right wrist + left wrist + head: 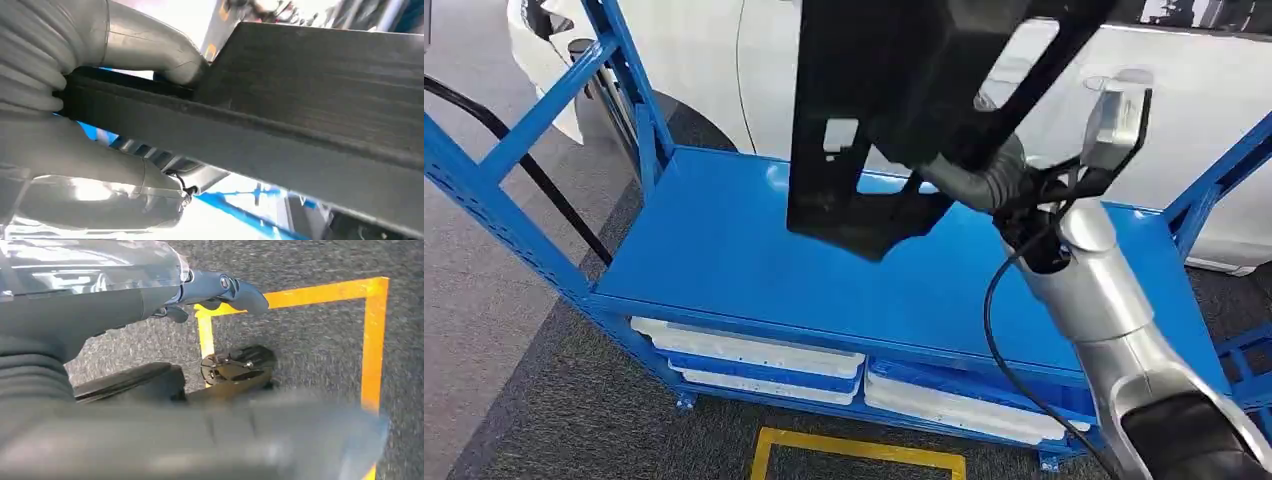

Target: Take the parts from the cabinet and place them on the table.

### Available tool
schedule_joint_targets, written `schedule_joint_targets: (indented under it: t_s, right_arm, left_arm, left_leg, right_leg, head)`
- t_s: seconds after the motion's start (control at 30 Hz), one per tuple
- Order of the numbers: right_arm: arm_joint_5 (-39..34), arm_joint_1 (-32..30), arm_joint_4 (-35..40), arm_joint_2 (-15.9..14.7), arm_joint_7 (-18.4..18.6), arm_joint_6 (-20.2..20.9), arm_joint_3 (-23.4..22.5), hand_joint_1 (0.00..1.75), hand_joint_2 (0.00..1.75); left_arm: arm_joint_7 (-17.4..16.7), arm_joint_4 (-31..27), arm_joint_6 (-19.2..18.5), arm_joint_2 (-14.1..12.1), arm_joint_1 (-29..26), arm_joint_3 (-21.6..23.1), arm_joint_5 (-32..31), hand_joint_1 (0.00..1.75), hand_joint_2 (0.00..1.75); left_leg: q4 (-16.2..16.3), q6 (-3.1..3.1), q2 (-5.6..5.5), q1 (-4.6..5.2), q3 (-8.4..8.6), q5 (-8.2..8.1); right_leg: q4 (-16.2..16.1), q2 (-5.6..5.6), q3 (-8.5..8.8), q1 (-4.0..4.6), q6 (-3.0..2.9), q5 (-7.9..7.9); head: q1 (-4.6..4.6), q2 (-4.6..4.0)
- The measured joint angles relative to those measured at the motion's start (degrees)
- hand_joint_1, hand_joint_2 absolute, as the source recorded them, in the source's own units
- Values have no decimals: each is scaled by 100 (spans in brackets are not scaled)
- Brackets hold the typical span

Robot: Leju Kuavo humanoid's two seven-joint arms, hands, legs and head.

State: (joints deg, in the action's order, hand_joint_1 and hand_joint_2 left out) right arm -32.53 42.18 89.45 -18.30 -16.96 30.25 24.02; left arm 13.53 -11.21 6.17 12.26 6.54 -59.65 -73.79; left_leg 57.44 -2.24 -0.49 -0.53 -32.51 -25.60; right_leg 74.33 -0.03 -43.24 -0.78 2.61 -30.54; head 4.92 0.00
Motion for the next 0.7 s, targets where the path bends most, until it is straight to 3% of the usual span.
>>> schedule_joint_targets:
  t_s: [0.03, 0.1, 0.13, 0.23, 0.3, 0.33, 0.37, 0.43, 0.47, 0.5, 0.53, 0.6, 0.63, 0.7]
  right_arm:
    - [-81, -247, 166, -33, -20, 2, 0, 175, 175]
    - [-137, -686, 536, -93, -31, -56, -2, 175, 175]
    - [-137, -863, 673, -129, -30, -99, -4, 175, 175]
    - [-137, -1265, 1057, -209, -24, -181, -4, 175, 175]
    - [-139, -1396, 1221, -240, -11, -232, -4, 175, 175]
    - [-146, -1412, 1285, -245, -9, -245, -4, 175, 175]
    - [-148, -1426, 1328, -251, -9, -247, -4, 175, 175]
    - [-148, -1490, 1376, -260, 0, -247, -4, 175, 175]
    - [-148, -1529, 1394, -260, 2, -247, -4, 175, 175]
    - [-148, -1550, 1398, -260, 2, -247, -4, 175, 175]
    - [-148, -1561, 1411, -260, 7, -247, -4, 175, 175]
    - [-148, -1564, 1457, -262, 9, -247, -4, 175, 175]
    - [-148, -1565, 1475, -266, 9, -247, -7, 175, 175]
    - [-148, -1568, 1490, -293, 20, -247, -7, 175, 175]
  left_arm:
    - [-31, 0, 68, 0, -25, -6, -48, 0, 175]
    - [-102, 0, 377, 4, -68, 24, -251, 0, 175]
    - [-133, 0, 499, 7, -79, 52, -295, 0, 175]
    - [-196, 0, 660, 11, -107, 81, -330, 0, 175]
    - [-210, 0, 669, 11, -103, 98, -341, 0, 175]
    - [-210, 0, 673, 11, -102, 101, -343, 0, 175]
    - [-212, 0, 673, 11, -106, 101, -343, 0, 175]
    - [-214, 0, 675, 9, -118, 101, -343, 0, 175]
    - [-214, 0, 675, 7, -123, 101, -343, 0, 175]
    - [-214, 0, 675, 7, -127, 101, -343, 0, 175]
    - [-214, 0, 675, 4, -125, 103, -343, 0, 175]
    - [-214, 0, 675, 2, -120, 103, -343, 0, 175]
    - [-214, 0, 675, 2, -117, 103, -343, 0, 175]
    - [-214, 0, 695, 2, -118, 105, -334, 0, 175]
  left_leg:
    - [2, 1, -6, 0, 16, -12]
    - [14, 30, -8, 3, 48, -45]
    - [23, 58, -11, 25, 40, -64]
    - [14, 137, 4, 35, 40, -85]
    - [68, 207, 15, 42, 50, -158]
    - [281, 223, 15, 44, -38, -316]
    - [670, 239, 16, 32, -215, -538]
    - [1630, 273, 17, 22, -670, -940]
    - [1900, 280, 17, 22, -808, -979]
    - [1855, 279, 17, 22, -804, -876]
    - [1531, 268, 17, 22, -667, -649]
    - [465, 215, 18, 22, -163, -121]
    - [110, 179, 18, 30, -9, -105]
    - [85, 142, 13, 49, -3, -88]
  right_leg:
    - [-339, -1, 154, -4, -11, 227]
    - [-1406, -6, 691, 3, -66, 720]
    - [-1649, -5, 825, 24, -102, 663]
    - [-1660, 15, 799, 67, -174, 653]
    - [-1735, 3, 847, -4, -245, 684]
    - [-1740, 2, 858, -3, -295, 673]
    - [-1738, 0, 858, 1, -308, 669]
    - [-1733, -1, 856, 14, -317, 663]
    - [-1727, 0, 857, 17, -319, 662]
    - [-1720, 3, 859, 17, -321, 660]
    - [-1709, 9, 859, 17, -316, 655]
    - [-1677, 22, 867, 17, -289, 637]
    - [-1661, 22, 859, 27, -271, 625]
    - [-1638, 31, 833, 48, -205, 631]
  head:
    - [0, 0]
    - [0, 0]
    - [0, 0]
    - [0, 0]
    - [0, 0]
    - [0, 0]
    - [0, 0]
    - [0, 0]
    - [0, 0]
    - [0, 0]
    - [0, 0]
    - [0, 0]
    - [0, 0]
    - [0, 0]
